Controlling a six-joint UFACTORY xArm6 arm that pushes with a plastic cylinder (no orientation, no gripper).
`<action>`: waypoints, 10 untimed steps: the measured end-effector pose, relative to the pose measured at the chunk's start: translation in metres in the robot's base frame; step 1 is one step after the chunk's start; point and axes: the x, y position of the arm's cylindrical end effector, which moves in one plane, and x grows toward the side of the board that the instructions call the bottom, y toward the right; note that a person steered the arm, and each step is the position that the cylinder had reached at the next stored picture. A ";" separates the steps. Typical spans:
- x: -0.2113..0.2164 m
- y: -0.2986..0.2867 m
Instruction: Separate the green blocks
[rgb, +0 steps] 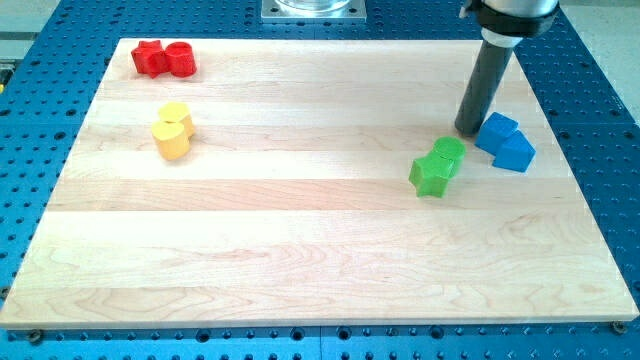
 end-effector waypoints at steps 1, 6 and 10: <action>-0.049 0.010; 0.077 -0.017; 0.067 -0.078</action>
